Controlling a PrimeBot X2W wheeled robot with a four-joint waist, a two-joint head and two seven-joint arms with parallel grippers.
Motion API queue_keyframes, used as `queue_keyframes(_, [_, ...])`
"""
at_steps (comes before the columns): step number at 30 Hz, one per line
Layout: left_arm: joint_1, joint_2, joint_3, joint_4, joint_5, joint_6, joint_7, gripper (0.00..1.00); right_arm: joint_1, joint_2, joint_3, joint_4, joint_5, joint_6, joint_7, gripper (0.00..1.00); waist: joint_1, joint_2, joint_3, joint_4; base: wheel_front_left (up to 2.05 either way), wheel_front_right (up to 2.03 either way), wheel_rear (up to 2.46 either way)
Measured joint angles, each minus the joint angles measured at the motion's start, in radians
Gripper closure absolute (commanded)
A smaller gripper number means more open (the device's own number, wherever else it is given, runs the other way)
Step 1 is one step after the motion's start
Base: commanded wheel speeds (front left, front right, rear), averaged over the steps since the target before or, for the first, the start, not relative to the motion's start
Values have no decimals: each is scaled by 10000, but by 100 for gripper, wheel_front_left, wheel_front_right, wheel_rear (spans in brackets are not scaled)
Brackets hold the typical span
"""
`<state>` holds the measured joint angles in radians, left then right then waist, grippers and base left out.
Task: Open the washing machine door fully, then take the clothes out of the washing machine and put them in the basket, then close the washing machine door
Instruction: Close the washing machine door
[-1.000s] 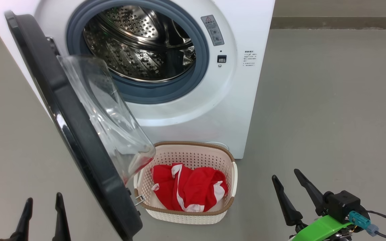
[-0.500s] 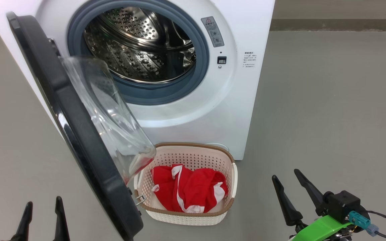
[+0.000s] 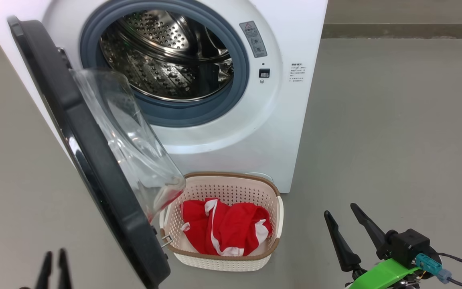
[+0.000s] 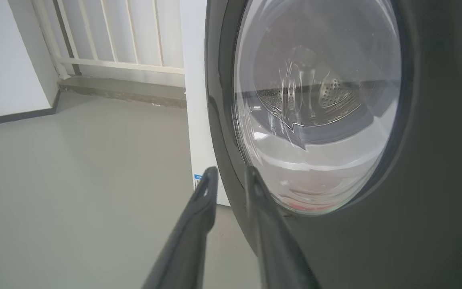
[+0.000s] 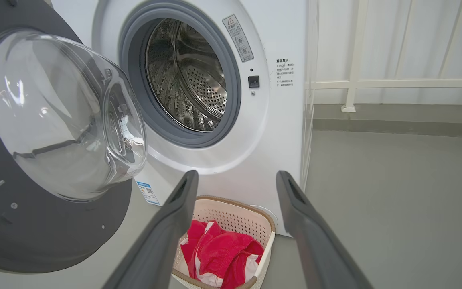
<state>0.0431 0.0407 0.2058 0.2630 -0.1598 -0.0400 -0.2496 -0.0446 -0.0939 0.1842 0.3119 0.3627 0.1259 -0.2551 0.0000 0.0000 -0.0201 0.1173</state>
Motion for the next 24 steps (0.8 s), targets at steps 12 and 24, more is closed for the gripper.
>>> queue_keyframes(12, [-1016,-21,-50,-341,-5377,42,577,100,2,6,12,2,2,0,-2,0,0,0,-10,-42,0,0,0])
queue_keyframes(24, [-1525,-52,462,-4019,-11302,2173,3831,100,3,21,-25,-2,69,0,-2,0,0,0,47,-147,0,0,0])
